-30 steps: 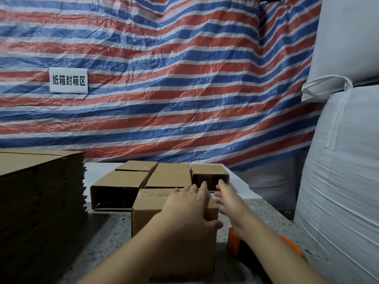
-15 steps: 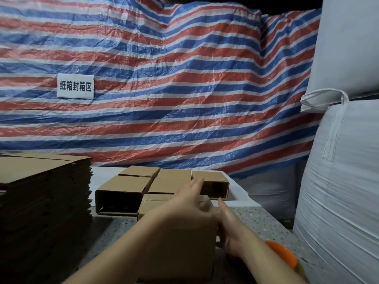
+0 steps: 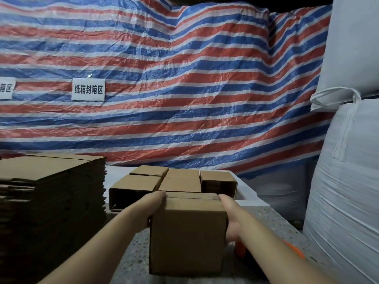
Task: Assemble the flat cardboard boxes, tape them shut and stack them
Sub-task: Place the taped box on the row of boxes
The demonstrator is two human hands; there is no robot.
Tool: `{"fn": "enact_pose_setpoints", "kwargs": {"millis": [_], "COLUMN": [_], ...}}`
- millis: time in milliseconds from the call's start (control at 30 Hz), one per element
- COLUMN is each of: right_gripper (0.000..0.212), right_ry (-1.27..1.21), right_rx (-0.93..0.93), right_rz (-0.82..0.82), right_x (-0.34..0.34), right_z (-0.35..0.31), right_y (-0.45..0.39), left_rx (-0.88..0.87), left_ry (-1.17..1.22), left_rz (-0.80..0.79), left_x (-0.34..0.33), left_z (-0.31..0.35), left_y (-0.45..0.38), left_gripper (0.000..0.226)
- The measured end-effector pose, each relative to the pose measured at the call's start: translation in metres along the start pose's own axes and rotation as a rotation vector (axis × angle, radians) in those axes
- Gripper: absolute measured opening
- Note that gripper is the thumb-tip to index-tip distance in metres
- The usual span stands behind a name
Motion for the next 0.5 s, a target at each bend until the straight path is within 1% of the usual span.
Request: {"fn": "enact_pose_setpoints", "kwargs": {"millis": [100,200,300,333,367,400,467,500], "right_gripper": [0.061,0.058,0.066,0.067,0.065,0.06,0.041,0.038], "right_ry": [0.008,0.008,-0.099,-0.122,-0.127,-0.118,-0.08,-0.069], "right_rx": [0.058,0.244,0.43,0.467,0.499,0.532,0.622,0.668], "right_rz": [-0.087,-0.134,-0.172,-0.172,-0.156,-0.125,-0.073,-0.068], "right_x": [-0.005,-0.01,-0.008,-0.006,-0.003,0.0,0.005,0.006], "right_z": [-0.001,-0.016,-0.031,-0.032,-0.031,-0.029,-0.021,-0.017], "right_y": [0.005,0.014,0.019,0.021,0.023,0.023,0.021,0.021], "left_rx": [-0.019,-0.093,-0.148,-0.165,-0.201,-0.253,-0.357,-0.396], "left_ry": [-0.007,0.058,0.086,0.112,0.171,0.233,0.288,0.289], "left_rz": [-0.009,-0.044,0.036,0.023,-0.003,-0.016,0.035,0.076], "left_x": [0.006,0.016,0.031,0.031,0.029,0.026,0.025,0.025], "left_z": [-0.001,0.012,0.015,0.013,0.011,0.009,0.001,-0.003], "left_y": [-0.002,-0.002,-0.003,-0.003,-0.002,0.001,0.003,0.005], "left_gripper": [0.043,0.06,0.08,0.078,0.069,0.055,0.033,0.025]}}
Point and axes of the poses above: each hand's wrist, its own y-axis away from the middle knuckle, its own x-axis out of the back of the hand, z = x × y, the point moved 6 cm from there along -y, towards the middle knuckle, and after that the axes turned 1 degree about -z, right-handed, at the moved point
